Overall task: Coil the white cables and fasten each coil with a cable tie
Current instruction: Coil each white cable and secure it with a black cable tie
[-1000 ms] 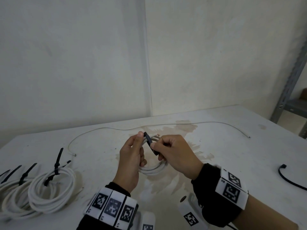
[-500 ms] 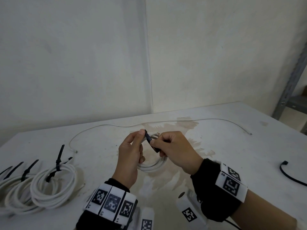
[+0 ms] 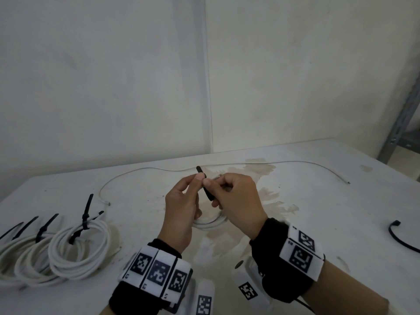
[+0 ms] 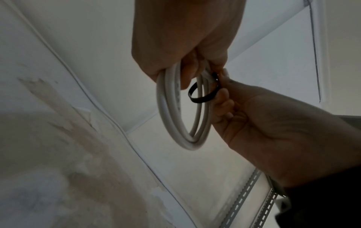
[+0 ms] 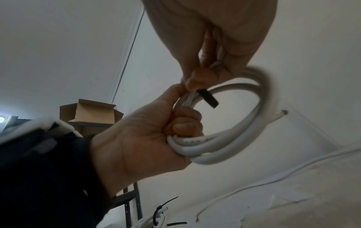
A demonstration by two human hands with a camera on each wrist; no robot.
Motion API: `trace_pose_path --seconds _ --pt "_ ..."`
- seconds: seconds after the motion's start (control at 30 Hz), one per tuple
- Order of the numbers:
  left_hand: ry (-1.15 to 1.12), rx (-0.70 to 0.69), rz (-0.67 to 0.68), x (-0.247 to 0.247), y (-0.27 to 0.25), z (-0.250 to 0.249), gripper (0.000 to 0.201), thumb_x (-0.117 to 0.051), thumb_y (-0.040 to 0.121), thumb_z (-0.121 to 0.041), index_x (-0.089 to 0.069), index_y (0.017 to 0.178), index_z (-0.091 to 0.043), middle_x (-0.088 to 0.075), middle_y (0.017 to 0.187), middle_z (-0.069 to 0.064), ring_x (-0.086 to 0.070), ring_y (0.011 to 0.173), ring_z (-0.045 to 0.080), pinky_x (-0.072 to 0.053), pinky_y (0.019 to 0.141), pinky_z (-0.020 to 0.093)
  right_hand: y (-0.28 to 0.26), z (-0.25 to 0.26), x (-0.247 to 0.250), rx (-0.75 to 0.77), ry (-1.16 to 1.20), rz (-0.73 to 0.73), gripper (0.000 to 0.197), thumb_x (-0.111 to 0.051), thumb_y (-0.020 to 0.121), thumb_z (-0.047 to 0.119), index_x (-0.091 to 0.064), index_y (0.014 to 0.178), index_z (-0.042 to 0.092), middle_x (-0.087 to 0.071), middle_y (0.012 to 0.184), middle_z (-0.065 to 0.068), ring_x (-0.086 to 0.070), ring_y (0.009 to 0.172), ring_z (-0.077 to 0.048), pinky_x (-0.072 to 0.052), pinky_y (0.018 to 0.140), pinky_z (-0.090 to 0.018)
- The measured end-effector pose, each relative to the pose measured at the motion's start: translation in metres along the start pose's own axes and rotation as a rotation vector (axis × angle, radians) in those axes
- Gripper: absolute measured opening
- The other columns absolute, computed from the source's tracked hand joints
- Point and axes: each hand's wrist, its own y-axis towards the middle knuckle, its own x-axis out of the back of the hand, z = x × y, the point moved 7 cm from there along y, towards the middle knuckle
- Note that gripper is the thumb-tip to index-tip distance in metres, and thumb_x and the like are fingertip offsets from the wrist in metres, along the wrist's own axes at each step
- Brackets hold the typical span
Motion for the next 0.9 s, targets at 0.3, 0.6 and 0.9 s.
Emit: trace_pose_path --seconds 0.3,0.6,0.9 --pt "-0.028 0.01 0.059 0.009 0.001 -0.008 0.016 -0.06 0.086 -0.027 -0.07 0.085 -0.015 -0.026 0.044 -0.009 -0.024 0.041 0.007 -0.026 0.041 0.019 0.011 0.016 0.014 0.088 -0.028 0.049 0.015 -0.059 0.088 0.024 -0.068 0.081 0.014 -0.061 0.081 0.0 -0.048 0.059 0.002 -0.039 0.059 -0.01" --pt "0.07 0.012 0.107 0.001 -0.009 -0.01 0.018 -0.06 0.086 -0.022 -0.07 0.071 -0.021 -0.027 0.044 -0.005 -0.023 0.044 0.011 -0.026 0.044 0.022 0.013 0.022 0.004 0.099 -0.064 0.217 0.02 -0.059 0.088 0.013 -0.063 0.07 0.021 -0.062 0.07 0.011 -0.055 0.061 0.005 -0.043 0.063 -0.009" --pt "0.156 -0.024 0.145 -0.009 -0.019 -0.007 0.016 -0.063 0.084 -0.017 -0.068 0.07 -0.02 -0.053 0.045 -0.019 -0.041 0.04 -0.001 -0.031 0.042 0.014 0.027 0.034 0.032 0.082 0.156 0.001 0.021 -0.053 0.091 0.01 -0.061 0.072 0.012 -0.056 0.057 -0.001 -0.052 0.049 -0.003 -0.043 0.053 -0.016"
